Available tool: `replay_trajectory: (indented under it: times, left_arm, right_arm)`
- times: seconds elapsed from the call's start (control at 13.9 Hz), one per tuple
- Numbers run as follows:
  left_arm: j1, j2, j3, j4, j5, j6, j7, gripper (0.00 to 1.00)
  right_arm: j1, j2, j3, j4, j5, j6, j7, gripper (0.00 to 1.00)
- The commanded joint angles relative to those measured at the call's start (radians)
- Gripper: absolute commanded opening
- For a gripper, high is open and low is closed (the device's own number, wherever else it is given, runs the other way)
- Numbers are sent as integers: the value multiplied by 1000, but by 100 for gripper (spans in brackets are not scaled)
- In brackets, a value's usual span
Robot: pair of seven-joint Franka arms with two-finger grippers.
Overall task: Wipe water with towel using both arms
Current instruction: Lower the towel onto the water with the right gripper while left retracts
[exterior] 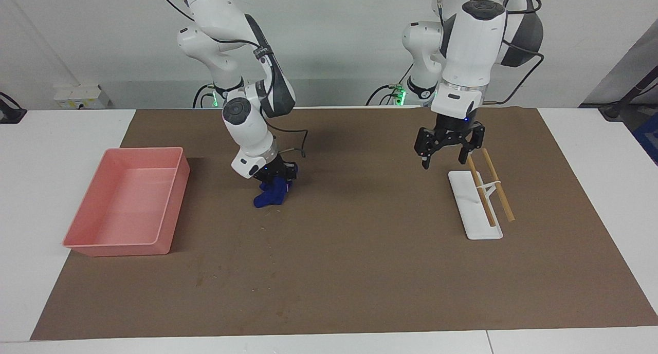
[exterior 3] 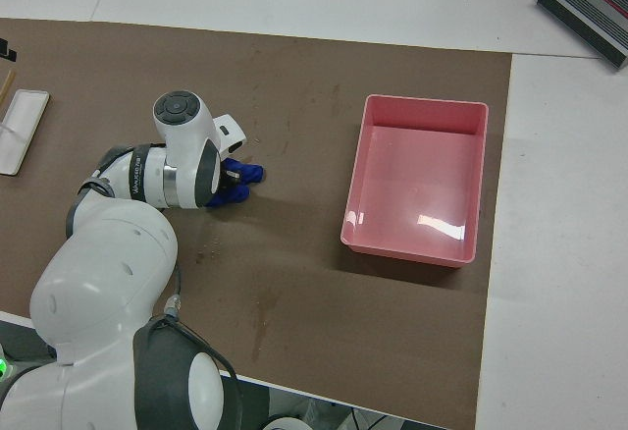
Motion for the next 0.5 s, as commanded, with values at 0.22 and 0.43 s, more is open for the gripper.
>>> replay_trajectory:
  times: [0.22,0.43]
  left_arm:
    - [107,-17,-2,91,1,-227,319,100]
    - [147,16,1,197,-64,-398,360,100]
  right_arm:
    - [-55,158,-1,128,10,89,-139,0]
    - [-71,219,-2,217,-5,94,-156,0]
